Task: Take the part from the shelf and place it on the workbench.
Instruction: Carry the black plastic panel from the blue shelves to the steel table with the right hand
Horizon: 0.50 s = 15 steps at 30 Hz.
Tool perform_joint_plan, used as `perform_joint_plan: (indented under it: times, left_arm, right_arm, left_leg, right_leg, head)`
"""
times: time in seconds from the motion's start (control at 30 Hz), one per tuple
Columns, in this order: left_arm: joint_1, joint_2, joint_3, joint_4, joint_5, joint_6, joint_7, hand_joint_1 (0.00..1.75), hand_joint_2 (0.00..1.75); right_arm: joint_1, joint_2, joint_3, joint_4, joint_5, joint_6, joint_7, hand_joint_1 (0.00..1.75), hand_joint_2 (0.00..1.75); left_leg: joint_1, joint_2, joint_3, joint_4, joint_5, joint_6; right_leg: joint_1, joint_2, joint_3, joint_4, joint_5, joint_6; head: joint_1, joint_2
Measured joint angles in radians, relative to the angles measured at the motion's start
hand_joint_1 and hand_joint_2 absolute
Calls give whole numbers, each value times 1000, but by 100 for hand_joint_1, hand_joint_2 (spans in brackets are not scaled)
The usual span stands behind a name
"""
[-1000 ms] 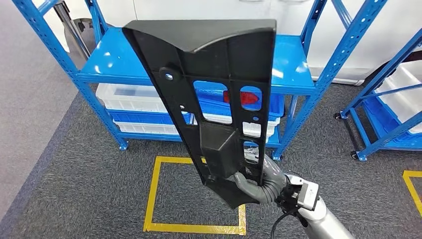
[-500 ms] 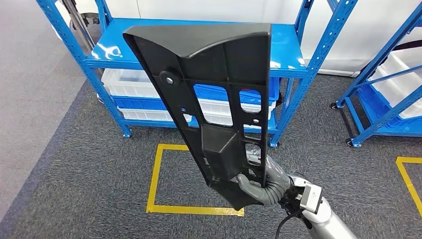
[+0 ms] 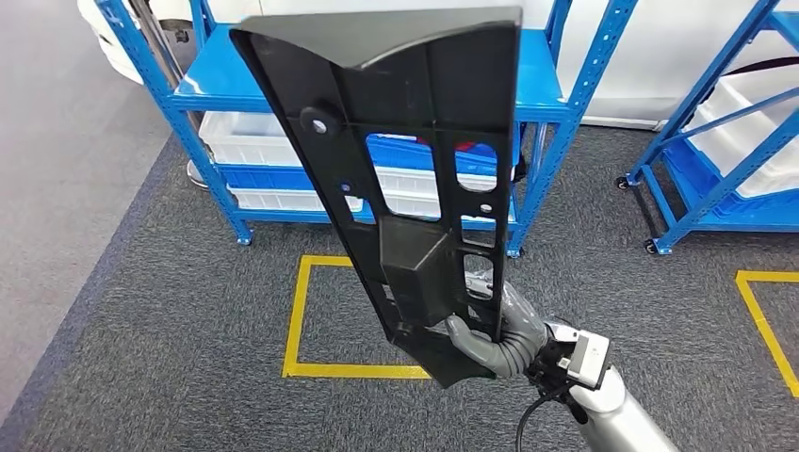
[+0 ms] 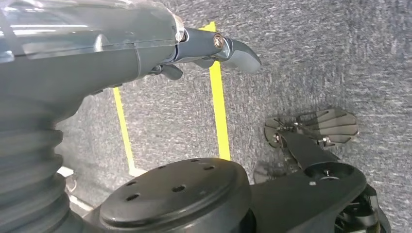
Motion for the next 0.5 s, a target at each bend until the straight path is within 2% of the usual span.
perform_joint_plan:
  times: [0.07,0.1,0.13,0.17,0.23,0.27,0.3,0.33,0.4,0.43,0.5]
  left_arm:
    - [0,-1,0,0,0,0,0,0,175]
    - [0,-1,0,0,1,0,0,0,175]
    - [0,-2,0,0,1,0,0,0,175]
    - [1,-2,0,0,1,0,0,0,175]
    - [1,-2,0,0,1,-1,0,0,175]
    - [0,-2,0,0,1,-1,0,0,175]
    - [0,-2,0,0,1,-2,0,0,175]
    - [0,-3,0,0,1,-2,1,0,175]
    - [4,-5,0,0,0,-1,4,0,175]
    - [6,-5,0,0,-1,0,5,0,175]
    - [12,-6,0,0,-2,0,7,0,175]
  right_arm:
    - [-4,0,-2,-1,-4,-1,4,175,175]
    - [-3,0,-2,-3,-5,-2,6,175,175]
    - [-3,-1,-2,-6,-5,-4,8,175,175]
    - [-1,-2,-3,-10,-5,-7,9,175,175]
    - [8,-4,-4,-20,-1,-13,11,175,175]
    - [15,-5,-6,-25,2,-16,12,175,175]
    - [23,-5,-9,-30,6,-19,13,175,175]
    - [32,-5,-12,-36,9,-21,13,175,175]
    - [43,-5,-23,-49,11,-24,13,175,175]
    - [46,-5,-30,-54,12,-25,13,175,175]
    - [52,-5,-42,-61,12,-25,12,175,175]
  left_leg:
    - [2,13,-4,6,3,-12]
    - [3,13,-9,17,-7,-18]
    - [4,9,-20,46,-32,-23]
    - [6,2,-38,94,-69,-29]
    - [8,-7,-77,219,-145,-36]
    - [9,-9,-86,262,-162,-37]
    - [10,-11,-78,272,-160,-36]
    - [9,-13,-54,245,-141,-33]
    - [8,-37,24,123,-92,-18]
    - [7,-52,58,65,-79,-11]
    - [4,-71,90,5,-78,-4]
  right_leg:
    - [0,14,3,-19,-3,-12]
    - [-1,22,-1,-21,3,-18]
    - [-3,28,-4,-22,10,-24]
    - [-3,34,-9,-23,17,-29]
    - [0,46,-22,-21,26,-34]
    - [2,53,-28,-19,30,-35]
    - [4,61,-34,-16,33,-35]
    - [5,71,-39,-14,36,-34]
    - [6,90,-47,-9,41,-31]
    - [6,100,-51,-8,44,-28]
    - [0,116,-59,-8,52,-18]
  head:
    - [0,0]
    - [0,0]
    - [0,0]
    - [0,0]
    - [0,0]
    - [0,0]
    - [0,0]
    - [0,0]
    - [0,0]
    - [0,0]
    - [0,0]
